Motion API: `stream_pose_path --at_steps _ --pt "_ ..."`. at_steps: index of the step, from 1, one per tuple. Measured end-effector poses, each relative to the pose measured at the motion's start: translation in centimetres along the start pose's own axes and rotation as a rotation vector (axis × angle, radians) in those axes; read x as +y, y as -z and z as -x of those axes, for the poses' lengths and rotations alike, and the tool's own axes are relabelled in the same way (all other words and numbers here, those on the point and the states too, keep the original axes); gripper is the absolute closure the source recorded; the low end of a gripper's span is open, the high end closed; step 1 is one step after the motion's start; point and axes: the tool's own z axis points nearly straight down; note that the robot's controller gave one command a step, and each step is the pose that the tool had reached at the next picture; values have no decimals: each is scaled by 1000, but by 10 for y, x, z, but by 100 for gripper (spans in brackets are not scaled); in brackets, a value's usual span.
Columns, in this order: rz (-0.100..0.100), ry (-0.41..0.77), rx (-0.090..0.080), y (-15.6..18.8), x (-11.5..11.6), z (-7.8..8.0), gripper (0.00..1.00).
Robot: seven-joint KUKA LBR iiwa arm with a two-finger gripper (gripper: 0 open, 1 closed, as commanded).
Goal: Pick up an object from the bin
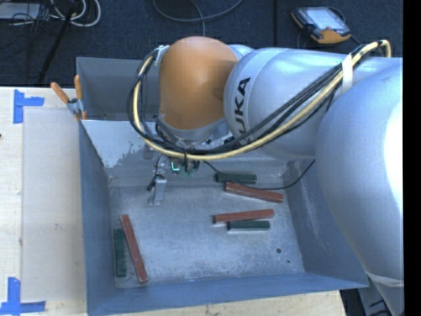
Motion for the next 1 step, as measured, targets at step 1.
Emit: stream_pose_path --at_steps 1 --pt "1 -3 -7 5 -1 2 0"
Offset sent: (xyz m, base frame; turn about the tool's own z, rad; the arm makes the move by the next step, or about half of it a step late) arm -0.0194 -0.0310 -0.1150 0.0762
